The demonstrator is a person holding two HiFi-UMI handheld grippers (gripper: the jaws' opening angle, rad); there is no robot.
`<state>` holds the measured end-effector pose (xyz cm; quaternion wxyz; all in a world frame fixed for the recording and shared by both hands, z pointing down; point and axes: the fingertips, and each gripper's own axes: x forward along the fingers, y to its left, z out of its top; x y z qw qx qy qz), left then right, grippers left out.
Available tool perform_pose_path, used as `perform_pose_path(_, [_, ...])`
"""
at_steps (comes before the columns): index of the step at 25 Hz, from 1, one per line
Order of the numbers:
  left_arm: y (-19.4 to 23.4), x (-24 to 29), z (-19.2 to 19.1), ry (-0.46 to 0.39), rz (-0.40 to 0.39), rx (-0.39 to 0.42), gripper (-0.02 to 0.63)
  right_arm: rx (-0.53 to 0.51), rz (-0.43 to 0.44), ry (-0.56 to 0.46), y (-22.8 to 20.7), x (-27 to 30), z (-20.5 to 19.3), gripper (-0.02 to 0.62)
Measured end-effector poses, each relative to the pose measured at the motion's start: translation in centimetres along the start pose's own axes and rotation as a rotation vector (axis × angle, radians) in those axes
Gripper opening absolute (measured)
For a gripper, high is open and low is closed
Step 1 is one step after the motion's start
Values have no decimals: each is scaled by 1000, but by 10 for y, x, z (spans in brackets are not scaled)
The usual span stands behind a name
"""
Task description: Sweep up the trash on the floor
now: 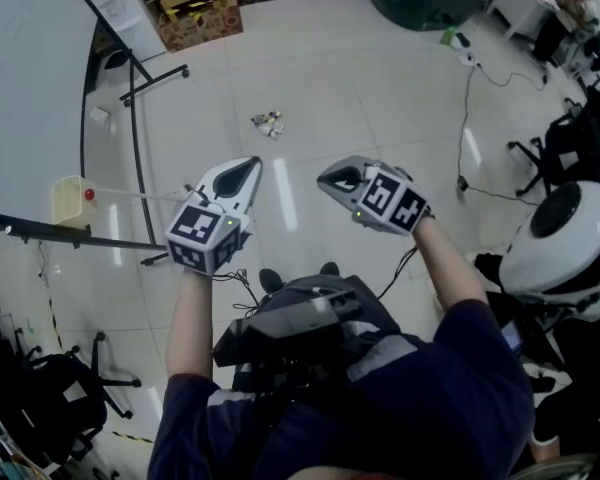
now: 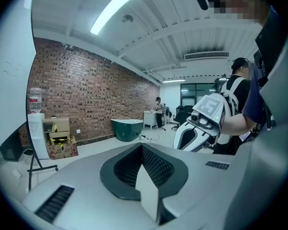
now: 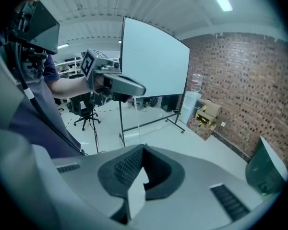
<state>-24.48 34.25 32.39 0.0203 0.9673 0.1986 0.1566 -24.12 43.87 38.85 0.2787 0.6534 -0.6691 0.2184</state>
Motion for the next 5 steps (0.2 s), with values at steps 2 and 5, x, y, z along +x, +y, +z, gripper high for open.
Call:
perform_pose_path(2, [5, -2, 2, -7, 17, -7, 0, 0, 1, 4, -3, 1, -6, 8])
perform_pose_path(5, [15, -6, 3, -13, 43, -14, 0, 3, 5, 11, -5, 7, -11, 9])
